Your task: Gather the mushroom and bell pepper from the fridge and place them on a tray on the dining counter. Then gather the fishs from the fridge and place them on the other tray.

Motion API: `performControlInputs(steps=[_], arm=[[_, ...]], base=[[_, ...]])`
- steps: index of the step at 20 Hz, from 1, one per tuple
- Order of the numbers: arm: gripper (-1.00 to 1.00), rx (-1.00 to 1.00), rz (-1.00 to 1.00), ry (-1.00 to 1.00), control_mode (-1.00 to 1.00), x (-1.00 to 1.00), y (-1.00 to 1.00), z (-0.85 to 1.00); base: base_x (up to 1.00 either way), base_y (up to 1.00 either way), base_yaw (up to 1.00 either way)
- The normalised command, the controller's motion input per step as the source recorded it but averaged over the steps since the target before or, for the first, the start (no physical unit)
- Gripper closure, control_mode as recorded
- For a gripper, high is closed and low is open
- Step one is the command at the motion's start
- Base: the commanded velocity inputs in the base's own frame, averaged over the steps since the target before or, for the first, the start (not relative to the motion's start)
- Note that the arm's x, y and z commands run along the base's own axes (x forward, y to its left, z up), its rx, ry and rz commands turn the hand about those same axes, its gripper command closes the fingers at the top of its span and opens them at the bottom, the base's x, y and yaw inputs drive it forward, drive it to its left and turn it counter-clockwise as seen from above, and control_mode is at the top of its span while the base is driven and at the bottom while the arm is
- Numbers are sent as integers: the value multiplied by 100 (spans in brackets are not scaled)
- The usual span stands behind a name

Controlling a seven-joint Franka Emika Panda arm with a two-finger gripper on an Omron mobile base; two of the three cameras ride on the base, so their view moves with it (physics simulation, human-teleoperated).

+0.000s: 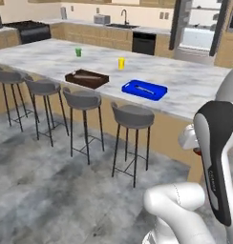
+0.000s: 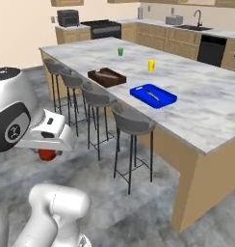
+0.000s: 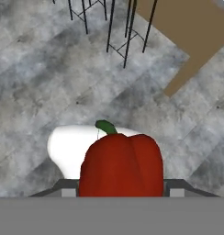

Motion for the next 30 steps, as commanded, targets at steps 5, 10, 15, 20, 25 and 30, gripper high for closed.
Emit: performControlInputs(steps=[5,10,15,20,25,30], arm=[[100,0,0,0,100,0,0,0],[100,0,0,0,100,0,0,0],[100,0,0,0,100,0,0,0],[100,0,0,0,100,0,0,0],[100,0,0,0,100,0,0,0],[100,0,0,0,100,0,0,0]], base=[[44,96,-55],[28,100,-54],[22,100,-53],[24,100,-52],[28,86,-48],[37,28,-30]])
